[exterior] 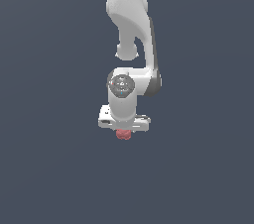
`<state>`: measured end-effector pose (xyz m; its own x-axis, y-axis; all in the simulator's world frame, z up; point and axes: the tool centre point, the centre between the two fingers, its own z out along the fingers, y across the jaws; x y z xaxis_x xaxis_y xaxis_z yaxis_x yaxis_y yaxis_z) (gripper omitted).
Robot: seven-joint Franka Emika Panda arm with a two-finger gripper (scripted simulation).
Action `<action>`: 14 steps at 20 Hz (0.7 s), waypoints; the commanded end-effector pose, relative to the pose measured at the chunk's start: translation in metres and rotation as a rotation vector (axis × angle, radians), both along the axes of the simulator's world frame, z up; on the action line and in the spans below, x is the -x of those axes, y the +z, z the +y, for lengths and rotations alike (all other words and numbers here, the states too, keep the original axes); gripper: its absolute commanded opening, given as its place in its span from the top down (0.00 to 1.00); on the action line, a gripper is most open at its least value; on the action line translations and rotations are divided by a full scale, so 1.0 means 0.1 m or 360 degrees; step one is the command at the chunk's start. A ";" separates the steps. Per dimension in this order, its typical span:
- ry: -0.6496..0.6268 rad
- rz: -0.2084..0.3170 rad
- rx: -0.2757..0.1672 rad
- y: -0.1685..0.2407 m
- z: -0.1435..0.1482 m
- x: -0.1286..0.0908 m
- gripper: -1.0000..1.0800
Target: Pick up the object and move it to a goal position.
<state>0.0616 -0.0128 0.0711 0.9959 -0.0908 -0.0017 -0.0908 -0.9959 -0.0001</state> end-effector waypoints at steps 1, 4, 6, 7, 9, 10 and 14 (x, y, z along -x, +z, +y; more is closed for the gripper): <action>-0.0002 -0.0002 0.0000 0.16 -0.15 0.04 1.00; -0.0002 -0.0002 0.0000 0.41 -0.38 0.12 1.00; -0.0002 -0.0002 0.0000 0.59 -0.54 0.17 1.00; -0.0002 -0.0002 0.0000 0.68 -0.62 0.19 1.00; -0.0003 -0.0003 -0.0001 0.85 -0.78 0.24 1.00; -0.0003 -0.0003 -0.0001 0.93 -0.85 0.26 1.00; -0.0003 -0.0003 -0.0001 1.22 -1.12 0.33 1.00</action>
<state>0.0321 -0.1149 0.1827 0.9956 -0.0934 0.0007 -0.0934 -0.9956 -0.0008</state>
